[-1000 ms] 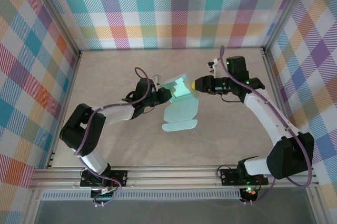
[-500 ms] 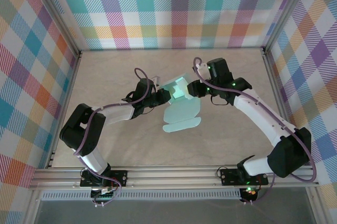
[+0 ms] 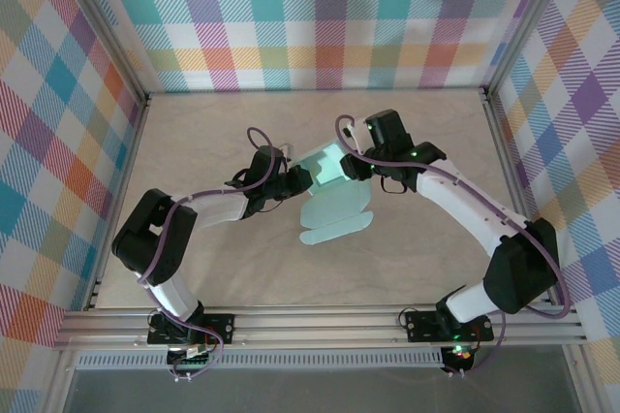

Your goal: Fold the paper box

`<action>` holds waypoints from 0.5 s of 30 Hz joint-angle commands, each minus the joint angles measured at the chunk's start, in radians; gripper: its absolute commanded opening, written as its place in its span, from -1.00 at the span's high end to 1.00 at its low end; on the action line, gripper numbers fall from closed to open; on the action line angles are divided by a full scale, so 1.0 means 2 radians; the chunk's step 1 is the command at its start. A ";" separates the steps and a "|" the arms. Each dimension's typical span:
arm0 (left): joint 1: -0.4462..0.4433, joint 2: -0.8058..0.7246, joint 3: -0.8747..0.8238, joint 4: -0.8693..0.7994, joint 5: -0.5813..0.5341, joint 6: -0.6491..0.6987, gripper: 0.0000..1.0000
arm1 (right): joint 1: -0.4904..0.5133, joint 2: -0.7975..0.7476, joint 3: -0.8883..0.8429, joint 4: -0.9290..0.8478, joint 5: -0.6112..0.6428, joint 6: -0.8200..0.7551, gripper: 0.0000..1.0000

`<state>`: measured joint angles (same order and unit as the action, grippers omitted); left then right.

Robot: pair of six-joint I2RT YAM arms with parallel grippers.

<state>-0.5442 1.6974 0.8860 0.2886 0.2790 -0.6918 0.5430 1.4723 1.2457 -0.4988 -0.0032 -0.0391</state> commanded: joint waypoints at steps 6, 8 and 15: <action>0.003 0.001 0.019 0.029 0.026 -0.005 1.00 | 0.008 0.023 0.016 -0.006 0.047 -0.026 0.35; 0.003 0.003 0.020 0.032 0.028 -0.007 1.00 | 0.013 0.029 0.018 -0.007 0.064 -0.046 0.36; 0.003 0.004 0.021 0.036 0.033 -0.011 1.00 | 0.042 0.058 0.033 -0.015 0.145 -0.065 0.43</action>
<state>-0.5404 1.7149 0.8871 0.2871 0.2768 -0.7109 0.6060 1.5524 1.2865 -0.5011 0.1940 -0.1314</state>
